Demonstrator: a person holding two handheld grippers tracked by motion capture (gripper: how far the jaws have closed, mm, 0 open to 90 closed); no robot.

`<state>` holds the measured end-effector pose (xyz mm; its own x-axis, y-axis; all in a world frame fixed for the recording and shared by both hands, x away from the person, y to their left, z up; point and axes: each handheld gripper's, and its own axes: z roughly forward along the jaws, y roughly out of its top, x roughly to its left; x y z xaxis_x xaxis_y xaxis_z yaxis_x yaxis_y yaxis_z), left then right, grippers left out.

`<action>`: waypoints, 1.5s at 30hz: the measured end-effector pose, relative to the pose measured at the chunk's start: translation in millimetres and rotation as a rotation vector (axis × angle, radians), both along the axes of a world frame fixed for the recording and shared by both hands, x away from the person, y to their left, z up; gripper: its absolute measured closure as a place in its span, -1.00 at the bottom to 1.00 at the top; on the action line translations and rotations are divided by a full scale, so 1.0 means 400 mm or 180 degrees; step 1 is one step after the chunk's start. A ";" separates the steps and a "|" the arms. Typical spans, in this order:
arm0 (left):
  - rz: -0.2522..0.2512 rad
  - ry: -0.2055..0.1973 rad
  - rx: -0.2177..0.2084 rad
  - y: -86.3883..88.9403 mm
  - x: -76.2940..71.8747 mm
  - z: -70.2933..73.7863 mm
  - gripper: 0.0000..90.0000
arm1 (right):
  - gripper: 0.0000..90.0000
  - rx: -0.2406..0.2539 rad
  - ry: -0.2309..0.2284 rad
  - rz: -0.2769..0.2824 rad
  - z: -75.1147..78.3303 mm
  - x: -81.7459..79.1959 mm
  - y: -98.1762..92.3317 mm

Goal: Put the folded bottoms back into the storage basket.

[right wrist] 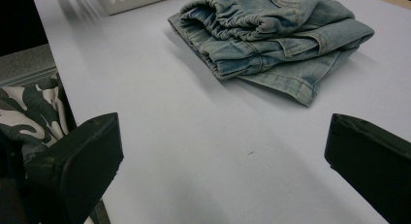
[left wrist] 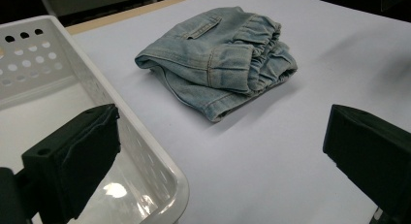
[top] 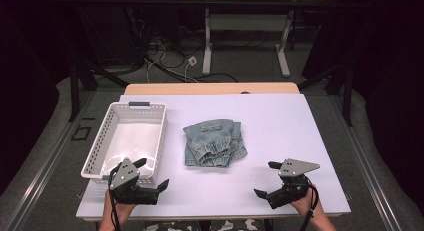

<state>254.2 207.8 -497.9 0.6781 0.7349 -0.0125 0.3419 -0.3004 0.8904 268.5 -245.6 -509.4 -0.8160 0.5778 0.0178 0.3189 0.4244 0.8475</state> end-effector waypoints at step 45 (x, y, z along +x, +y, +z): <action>-0.0229 0.0012 0.0035 -0.095 0.002 0.021 -1.00 | -0.99 -0.0089 -0.0005 0.0042 -0.002 0.003 0.008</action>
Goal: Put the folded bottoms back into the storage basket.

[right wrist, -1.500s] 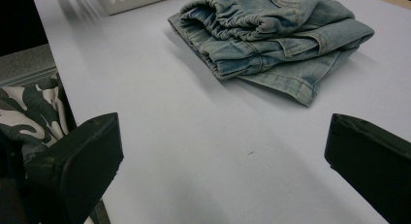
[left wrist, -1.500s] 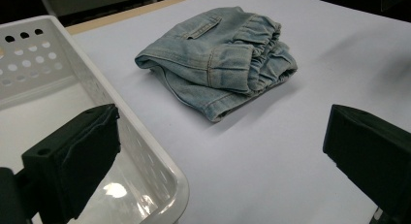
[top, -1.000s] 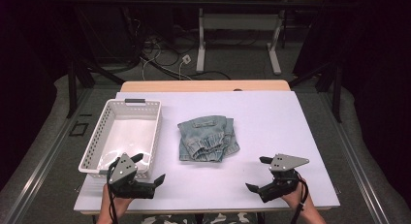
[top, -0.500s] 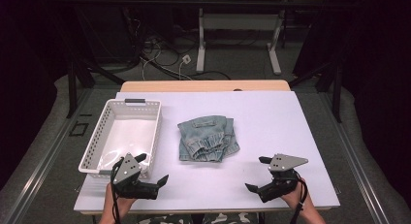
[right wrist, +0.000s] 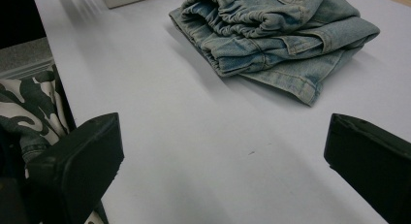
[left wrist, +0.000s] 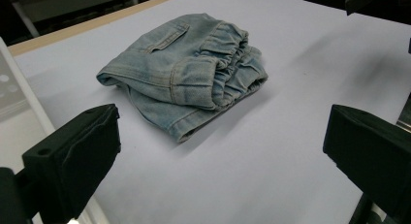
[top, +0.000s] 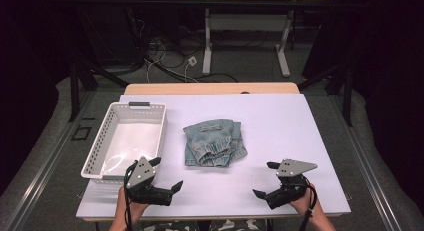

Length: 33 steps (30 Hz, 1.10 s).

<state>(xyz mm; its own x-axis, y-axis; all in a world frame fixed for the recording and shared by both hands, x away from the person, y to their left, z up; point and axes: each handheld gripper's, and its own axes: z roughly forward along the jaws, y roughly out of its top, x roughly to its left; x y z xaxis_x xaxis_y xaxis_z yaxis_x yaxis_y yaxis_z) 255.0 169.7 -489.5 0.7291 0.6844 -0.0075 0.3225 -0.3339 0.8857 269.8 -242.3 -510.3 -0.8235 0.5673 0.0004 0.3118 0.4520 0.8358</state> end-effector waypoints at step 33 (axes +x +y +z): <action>-0.0126 0.0262 0.0154 -0.103 0.089 0.014 -1.00 | -0.98 -0.0049 -0.0005 0.0043 0.000 -0.003 0.005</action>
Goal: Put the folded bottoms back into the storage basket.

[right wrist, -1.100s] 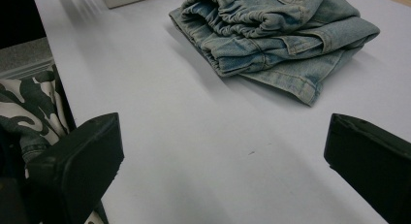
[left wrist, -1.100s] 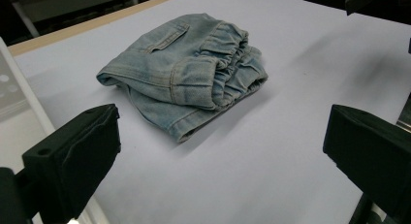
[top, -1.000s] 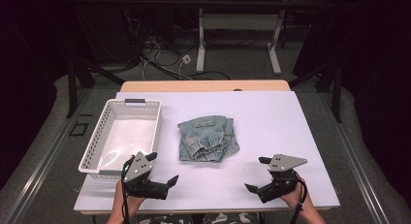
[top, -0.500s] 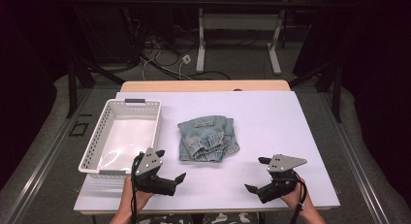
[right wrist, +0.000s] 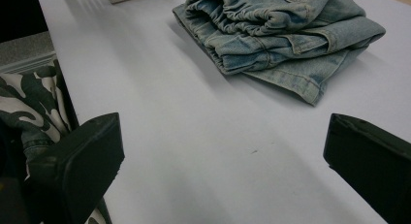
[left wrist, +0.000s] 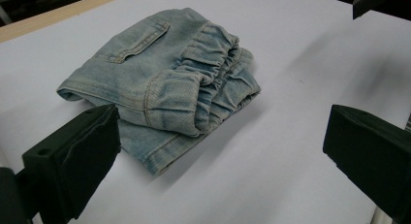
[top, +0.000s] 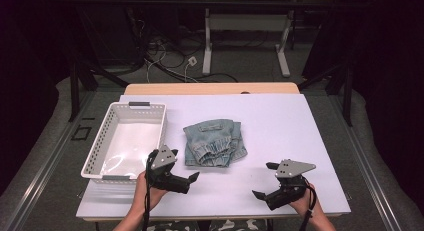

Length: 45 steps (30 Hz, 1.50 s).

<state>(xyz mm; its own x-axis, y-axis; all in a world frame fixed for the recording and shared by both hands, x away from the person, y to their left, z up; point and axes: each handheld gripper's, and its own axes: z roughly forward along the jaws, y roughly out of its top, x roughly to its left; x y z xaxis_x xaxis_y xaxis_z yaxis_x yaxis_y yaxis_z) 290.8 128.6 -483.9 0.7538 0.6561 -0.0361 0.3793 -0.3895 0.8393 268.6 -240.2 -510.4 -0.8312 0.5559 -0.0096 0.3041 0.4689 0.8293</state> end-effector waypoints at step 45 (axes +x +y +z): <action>0.0374 0.0433 0.0160 -0.086 0.173 -0.025 -0.97 | -0.98 -0.0048 -0.0001 0.0001 -0.001 -0.001 0.002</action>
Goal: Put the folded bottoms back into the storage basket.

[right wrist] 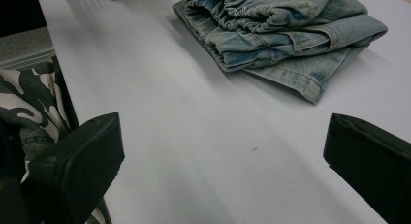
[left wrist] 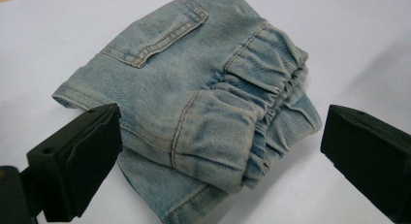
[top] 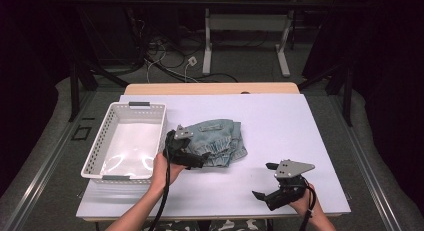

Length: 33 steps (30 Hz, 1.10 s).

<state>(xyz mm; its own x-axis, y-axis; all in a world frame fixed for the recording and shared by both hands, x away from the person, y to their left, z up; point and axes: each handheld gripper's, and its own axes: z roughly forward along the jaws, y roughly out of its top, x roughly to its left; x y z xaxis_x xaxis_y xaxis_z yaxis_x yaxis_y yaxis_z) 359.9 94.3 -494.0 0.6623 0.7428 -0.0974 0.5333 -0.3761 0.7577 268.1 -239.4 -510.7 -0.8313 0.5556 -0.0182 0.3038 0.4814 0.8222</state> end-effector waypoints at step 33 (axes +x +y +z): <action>0.0462 0.0299 0.0185 -0.016 0.147 -0.040 -0.98 | -0.98 -0.0006 0.0015 0.0012 -0.001 -0.001 0.000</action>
